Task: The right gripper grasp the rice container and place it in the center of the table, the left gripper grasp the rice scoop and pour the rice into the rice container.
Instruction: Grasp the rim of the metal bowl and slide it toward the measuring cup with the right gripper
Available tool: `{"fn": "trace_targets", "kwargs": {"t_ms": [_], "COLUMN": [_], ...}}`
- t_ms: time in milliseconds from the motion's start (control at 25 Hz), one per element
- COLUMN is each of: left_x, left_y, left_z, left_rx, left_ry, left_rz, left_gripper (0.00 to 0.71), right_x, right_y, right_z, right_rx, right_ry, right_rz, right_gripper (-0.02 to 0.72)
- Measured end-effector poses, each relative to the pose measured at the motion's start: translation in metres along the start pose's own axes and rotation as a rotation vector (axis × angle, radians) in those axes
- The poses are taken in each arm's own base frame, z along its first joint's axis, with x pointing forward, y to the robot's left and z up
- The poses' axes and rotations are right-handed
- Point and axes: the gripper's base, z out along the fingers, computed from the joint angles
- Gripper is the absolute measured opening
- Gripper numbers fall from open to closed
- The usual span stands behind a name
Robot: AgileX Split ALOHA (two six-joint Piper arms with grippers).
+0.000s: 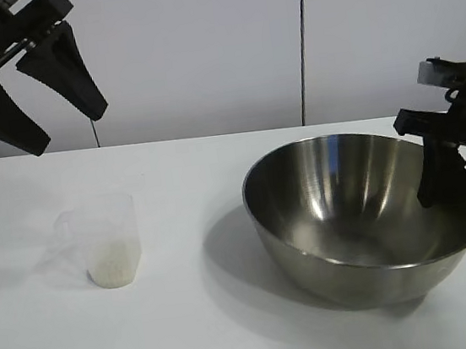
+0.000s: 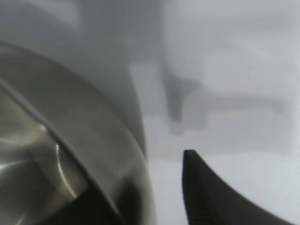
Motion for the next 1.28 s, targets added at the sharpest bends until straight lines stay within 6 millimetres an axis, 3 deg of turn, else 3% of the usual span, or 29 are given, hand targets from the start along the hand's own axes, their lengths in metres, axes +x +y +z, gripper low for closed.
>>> {"fn": "trace_targets", "kwargs": {"t_ms": [80,400,840,1080,1280], "left_x": [0.000,-0.001,-0.001,-0.001,-0.001], "left_y": [0.000,0.000,0.000,0.000,0.000], "left_z": [0.000,0.000,0.000,0.000,0.000], "left_rx": [0.000,-0.003,-0.004,-0.004,-0.004], "left_ry": [-0.001,-0.011,-0.013,-0.015,-0.015], "left_rz": [0.000,0.000,0.000,0.000,0.000], "left_gripper": [0.538,0.538,0.538,0.538,0.538], "right_x": [0.001,-0.010,0.004,0.003,0.003], "right_y": [0.003,0.036,0.120,0.115,0.114], "right_z": [-0.001,-0.030,0.012,0.029,0.030], "right_rx": [-0.030,-0.105,-0.081,0.034,0.048], "right_ry": [0.017,-0.026,-0.046,-0.050,-0.051], "right_rz": [-0.032,-0.052,-0.108,-0.088,-0.073], "right_gripper": [0.043,0.019,0.019,0.018,0.011]}}
